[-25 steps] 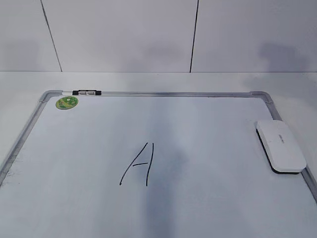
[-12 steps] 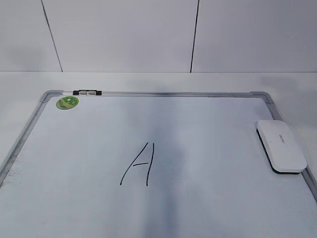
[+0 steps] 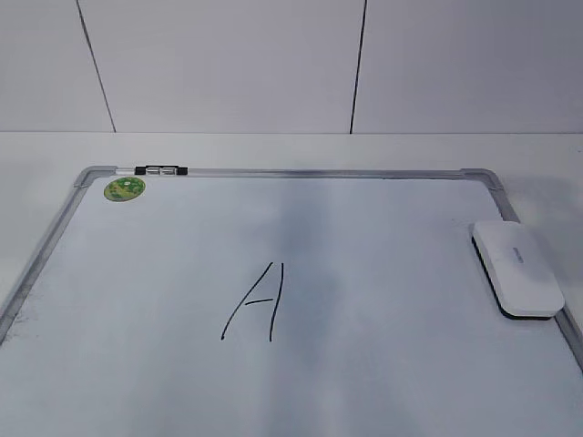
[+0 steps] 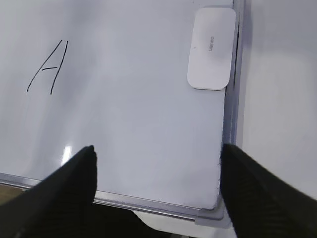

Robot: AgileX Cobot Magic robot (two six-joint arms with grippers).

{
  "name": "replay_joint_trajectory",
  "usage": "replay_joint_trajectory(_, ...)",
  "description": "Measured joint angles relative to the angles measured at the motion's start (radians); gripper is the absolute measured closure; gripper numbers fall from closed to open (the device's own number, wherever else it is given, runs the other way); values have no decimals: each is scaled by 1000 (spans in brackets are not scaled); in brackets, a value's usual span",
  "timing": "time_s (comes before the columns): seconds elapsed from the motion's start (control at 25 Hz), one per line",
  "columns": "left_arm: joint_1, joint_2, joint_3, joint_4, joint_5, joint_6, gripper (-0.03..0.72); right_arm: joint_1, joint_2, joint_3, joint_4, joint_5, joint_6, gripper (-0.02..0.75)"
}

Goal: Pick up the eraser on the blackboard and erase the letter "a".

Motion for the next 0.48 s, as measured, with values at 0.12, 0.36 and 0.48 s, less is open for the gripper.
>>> replay_joint_trajectory(0.12,0,-84,57,-1,2,-1,407,0,-48,50,0,2,4,145)
replay_joint_trajectory(0.36,0,-224,182,-35,5,-2,407,4,-148,155,6,2,8,145)
replay_joint_trajectory(0.48,0,-288,240,-45,-11,-2,407,4,-206,189,6,4,8,145)
